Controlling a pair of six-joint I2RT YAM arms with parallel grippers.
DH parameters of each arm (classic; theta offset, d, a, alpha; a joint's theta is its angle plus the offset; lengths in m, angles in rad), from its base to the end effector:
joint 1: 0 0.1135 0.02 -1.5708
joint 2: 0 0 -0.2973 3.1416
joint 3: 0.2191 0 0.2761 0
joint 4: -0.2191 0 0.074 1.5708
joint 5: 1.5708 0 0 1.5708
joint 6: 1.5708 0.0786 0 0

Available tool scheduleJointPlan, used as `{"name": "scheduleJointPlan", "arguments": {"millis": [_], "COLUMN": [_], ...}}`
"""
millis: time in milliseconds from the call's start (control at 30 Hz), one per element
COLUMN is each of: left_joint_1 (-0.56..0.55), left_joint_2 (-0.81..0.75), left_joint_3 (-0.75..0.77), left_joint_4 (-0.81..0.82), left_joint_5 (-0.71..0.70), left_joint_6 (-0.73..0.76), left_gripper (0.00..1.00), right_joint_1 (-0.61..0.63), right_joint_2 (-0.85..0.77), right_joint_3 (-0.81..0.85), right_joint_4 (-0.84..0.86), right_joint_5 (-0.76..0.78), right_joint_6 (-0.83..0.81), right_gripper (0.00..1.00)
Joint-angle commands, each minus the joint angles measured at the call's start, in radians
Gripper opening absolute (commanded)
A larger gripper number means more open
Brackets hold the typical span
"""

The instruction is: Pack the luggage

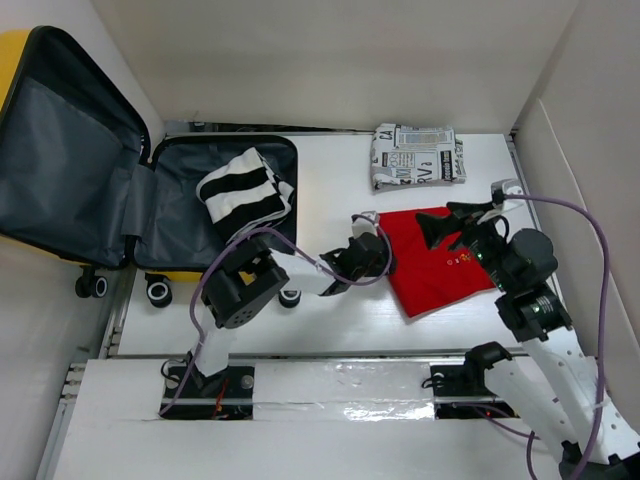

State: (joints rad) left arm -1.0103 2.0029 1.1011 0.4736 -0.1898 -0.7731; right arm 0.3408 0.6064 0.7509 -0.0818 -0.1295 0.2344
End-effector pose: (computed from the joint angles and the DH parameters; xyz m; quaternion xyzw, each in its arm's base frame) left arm 0.2764 -0.4124 0.1465 0.0482 0.8376 -0.3688 0.4001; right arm 0.1713 0.0715 0.3906 -0.0834 0.6797 0.2488 0.6850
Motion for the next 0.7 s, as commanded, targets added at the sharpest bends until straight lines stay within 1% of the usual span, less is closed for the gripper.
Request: {"name": "scheduleJointPlan", "arguments": {"millis": [0,133,167,200,233,300,333,400,567,667], "left_joint_1": [0.019,0.009,-0.008,-0.017,-0.028,-0.028,-0.028,-0.039,-0.051,-0.062], "left_joint_2": [-0.070,-0.108,-0.118,-0.116,-0.112,-0.070,-0.050,0.009,0.140,0.213], "left_joint_3": [-0.067,-0.107,-0.112,-0.109,-0.101,-0.054,-0.031,0.044,0.153,0.229], "left_joint_4": [-0.030,-0.072,-0.090,-0.122,-0.125,-0.127,-0.125,-0.144,-0.148,-0.145], "left_joint_5": [-0.063,-0.091,-0.114,-0.150,-0.148,-0.114,-0.074,-0.054,-0.021,0.000], "left_joint_6": [-0.015,-0.043,-0.064,-0.090,-0.106,-0.126,-0.127,-0.135,-0.163,-0.205], "left_gripper": [0.57,0.63,0.65,0.71,0.71,0.71,0.71,0.72,0.71,0.66], "right_joint_1": [0.003,0.024,0.036,0.037,0.047,0.058,0.067,0.076,0.086,0.086], "right_joint_2": [0.033,0.073,0.076,0.075,0.076,0.070,0.072,0.073,0.049,0.033], "right_joint_3": [-0.005,0.004,0.007,0.004,0.002,-0.005,-0.007,-0.001,-0.002,-0.004], "right_joint_4": [0.101,0.108,0.108,0.115,0.120,0.135,0.139,0.129,0.106,0.106], "right_joint_5": [-0.074,-0.075,-0.064,-0.058,-0.053,-0.039,-0.036,-0.025,0.007,0.007], "right_joint_6": [0.009,0.000,-0.001,-0.001,-0.001,0.005,0.006,0.003,-0.010,-0.010], "right_gripper": [0.91,0.91,0.91,0.91,0.91,0.90,0.90,0.90,0.90,0.89]}}
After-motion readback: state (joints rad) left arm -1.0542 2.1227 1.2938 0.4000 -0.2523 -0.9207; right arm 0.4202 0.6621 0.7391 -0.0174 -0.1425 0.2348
